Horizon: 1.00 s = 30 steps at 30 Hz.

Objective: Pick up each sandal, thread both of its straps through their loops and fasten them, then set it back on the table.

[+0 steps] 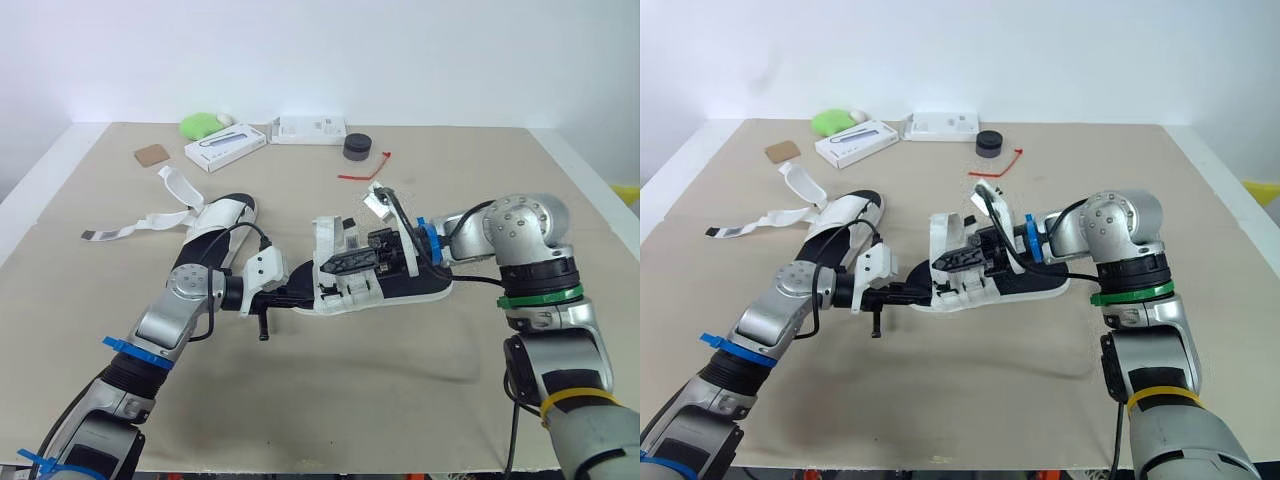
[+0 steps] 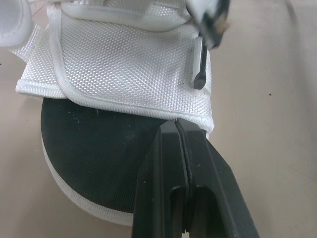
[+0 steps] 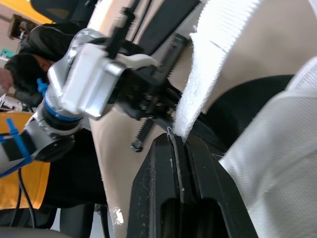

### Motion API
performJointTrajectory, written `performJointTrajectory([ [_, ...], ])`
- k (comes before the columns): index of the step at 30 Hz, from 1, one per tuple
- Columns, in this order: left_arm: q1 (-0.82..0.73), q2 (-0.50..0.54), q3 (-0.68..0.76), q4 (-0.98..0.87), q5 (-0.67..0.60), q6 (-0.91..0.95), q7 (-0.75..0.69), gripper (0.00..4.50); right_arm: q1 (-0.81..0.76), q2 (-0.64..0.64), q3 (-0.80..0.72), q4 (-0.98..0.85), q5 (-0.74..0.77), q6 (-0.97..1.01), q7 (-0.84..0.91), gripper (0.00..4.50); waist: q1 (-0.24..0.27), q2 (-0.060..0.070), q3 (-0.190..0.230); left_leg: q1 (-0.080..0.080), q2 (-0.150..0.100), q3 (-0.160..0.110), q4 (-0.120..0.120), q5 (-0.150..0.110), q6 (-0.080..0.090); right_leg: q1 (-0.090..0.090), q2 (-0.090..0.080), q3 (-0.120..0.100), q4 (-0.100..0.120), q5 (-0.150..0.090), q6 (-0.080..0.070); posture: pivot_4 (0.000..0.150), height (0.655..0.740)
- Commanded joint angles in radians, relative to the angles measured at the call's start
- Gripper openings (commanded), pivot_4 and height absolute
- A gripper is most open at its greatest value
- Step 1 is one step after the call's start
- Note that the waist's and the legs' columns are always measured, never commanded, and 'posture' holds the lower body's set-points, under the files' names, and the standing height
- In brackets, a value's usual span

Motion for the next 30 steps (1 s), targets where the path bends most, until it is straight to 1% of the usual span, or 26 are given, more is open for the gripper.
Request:
performJointTrajectory([
  [1, 0.002, 0.006, 0.007, -0.006, 0.004, -0.002, 0.002, 0.0, -0.047, -0.002, 0.01, 0.012, -0.037, -0.043, 0.044, 0.04, 0.0, 0.0, 0.0, 0.0, 0.0, 0.0, 0.0, 0.0, 0.0, 0.0, 0.0, 0.0, 0.0, 0.0, 0.0, 0.15, 0.74],
  [8, 0.004, 0.006, 0.007, -0.011, 0.003, 0.001, 0.004, 0.0, -0.063, 0.0, 0.053, 0.044, -0.099, -0.067, 0.108, 0.04, 0.0, 0.0, 0.0, -0.001, 0.0, 0.0, 0.0, 0.0, 0.0, -0.001, 0.0, -0.001, 0.0, 0.0, 0.0, 0.15, 0.74],
  [15, 0.011, 0.006, 0.009, -0.018, 0.005, 0.003, 0.013, 0.0, -0.05, -0.003, 0.056, 0.015, -0.094, -0.013, 0.14, 0.04, 0.0, 0.0, 0.0, -0.003, 0.0, 0.0, 0.0, 0.0, 0.0, -0.003, -0.001, -0.001, 0.001, 0.0, 0.0, 0.15, 0.74],
  [22, 0.013, 0.007, 0.008, -0.022, 0.006, 0.002, 0.017, 0.0, -0.059, 0.014, 0.016, 0.007, -0.083, 0.055, 0.135, 0.04, 0.0, 0.0, 0.0, -0.004, 0.0, 0.0, 0.0, 0.0, 0.0, -0.005, -0.002, -0.001, 0.001, 0.0, -0.001, 0.15, 0.74],
  [30, 0.018, 0.006, 0.006, -0.028, 0.005, 0.003, 0.019, 0.0, -0.034, 0.031, -0.005, 0.021, -0.115, 0.065, 0.1, 0.04, 0.0, 0.0, 0.0, -0.004, 0.0, 0.0, 0.0, 0.0, 0.0, -0.005, -0.002, -0.001, 0.001, 0.001, -0.001, 0.15, 0.74],
])
